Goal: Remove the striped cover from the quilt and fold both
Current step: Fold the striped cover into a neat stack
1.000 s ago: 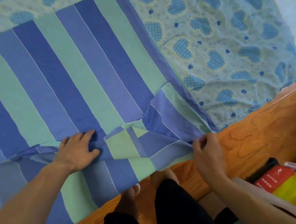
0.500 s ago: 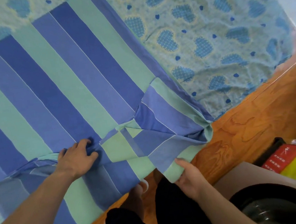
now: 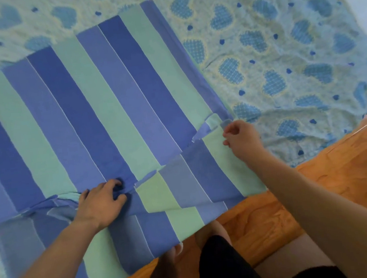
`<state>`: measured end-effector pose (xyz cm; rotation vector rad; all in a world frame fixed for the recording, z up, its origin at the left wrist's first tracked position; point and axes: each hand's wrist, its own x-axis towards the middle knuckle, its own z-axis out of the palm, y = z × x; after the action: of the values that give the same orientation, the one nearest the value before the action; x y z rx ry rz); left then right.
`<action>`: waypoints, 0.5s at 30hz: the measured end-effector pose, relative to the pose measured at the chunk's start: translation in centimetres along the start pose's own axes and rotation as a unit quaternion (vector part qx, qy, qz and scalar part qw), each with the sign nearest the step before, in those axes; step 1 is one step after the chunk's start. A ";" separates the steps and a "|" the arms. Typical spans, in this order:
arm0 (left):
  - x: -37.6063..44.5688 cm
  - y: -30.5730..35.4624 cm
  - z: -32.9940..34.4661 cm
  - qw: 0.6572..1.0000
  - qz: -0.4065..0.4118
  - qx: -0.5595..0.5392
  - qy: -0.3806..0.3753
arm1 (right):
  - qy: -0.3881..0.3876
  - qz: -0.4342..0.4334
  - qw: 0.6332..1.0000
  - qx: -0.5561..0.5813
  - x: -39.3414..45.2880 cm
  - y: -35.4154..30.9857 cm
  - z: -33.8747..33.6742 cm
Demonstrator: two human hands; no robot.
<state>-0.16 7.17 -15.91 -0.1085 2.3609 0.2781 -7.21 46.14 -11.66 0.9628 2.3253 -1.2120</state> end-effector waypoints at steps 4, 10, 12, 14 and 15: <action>-0.3 0.1 0.1 1.000 -0.012 0.004 -0.004 | -0.006 -0.290 0.904 -0.313 4.0 -0.9 0.1; -2.2 5.2 -1.0 0.996 0.061 -0.038 0.044 | -0.191 -0.222 0.791 -0.537 6.6 -1.7 -1.8; -1.7 8.3 -1.1 0.991 0.098 -0.087 0.041 | -0.227 -0.215 0.782 -0.539 7.0 -2.0 -2.9; -0.4 11.1 -0.7 0.984 0.130 -0.114 0.038 | -0.235 -0.246 0.809 -0.480 7.3 -2.5 -3.7; 0.3 12.4 -0.6 0.982 0.137 -0.123 0.034 | -0.212 -0.305 0.816 -0.442 7.5 -2.6 -3.8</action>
<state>-2.71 19.11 -13.59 0.0917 2.3993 0.7098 -14.37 51.27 -12.24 -0.3660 2.4134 -0.2913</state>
